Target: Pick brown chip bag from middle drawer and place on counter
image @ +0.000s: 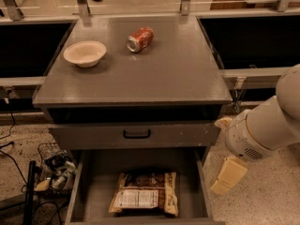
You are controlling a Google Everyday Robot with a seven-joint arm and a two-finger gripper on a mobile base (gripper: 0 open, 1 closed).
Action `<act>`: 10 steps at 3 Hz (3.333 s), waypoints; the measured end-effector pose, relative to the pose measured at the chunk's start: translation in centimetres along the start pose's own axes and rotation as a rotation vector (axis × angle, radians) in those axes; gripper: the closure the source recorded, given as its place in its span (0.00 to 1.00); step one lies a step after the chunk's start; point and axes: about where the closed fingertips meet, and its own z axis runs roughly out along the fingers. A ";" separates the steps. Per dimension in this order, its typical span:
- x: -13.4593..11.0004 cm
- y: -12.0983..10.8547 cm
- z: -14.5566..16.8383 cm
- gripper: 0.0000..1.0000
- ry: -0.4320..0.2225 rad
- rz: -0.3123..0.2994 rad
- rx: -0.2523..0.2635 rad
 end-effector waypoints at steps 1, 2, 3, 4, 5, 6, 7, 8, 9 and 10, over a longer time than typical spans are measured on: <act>0.0 0.0 0.2 0.00 -0.005 -0.001 0.001; 0.0 0.1 0.9 0.00 -0.032 -0.003 0.005; -0.9 0.1 4.6 0.00 -0.036 -0.041 -0.037; -1.3 0.1 6.5 0.00 -0.019 -0.043 -0.062; -1.1 0.3 6.8 0.00 0.029 -0.044 -0.012; -0.6 0.3 7.7 0.00 0.087 -0.038 0.079; -0.6 0.3 7.8 0.00 0.088 -0.038 0.078; -1.2 0.2 9.1 0.00 0.043 -0.050 0.048; -2.4 -0.2 10.7 0.00 -0.005 -0.065 0.022; -3.1 -0.2 12.3 0.00 -0.047 -0.086 -0.021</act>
Offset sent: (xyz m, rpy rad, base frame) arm 0.0031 0.0067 -0.0194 0.0605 -0.0278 0.0038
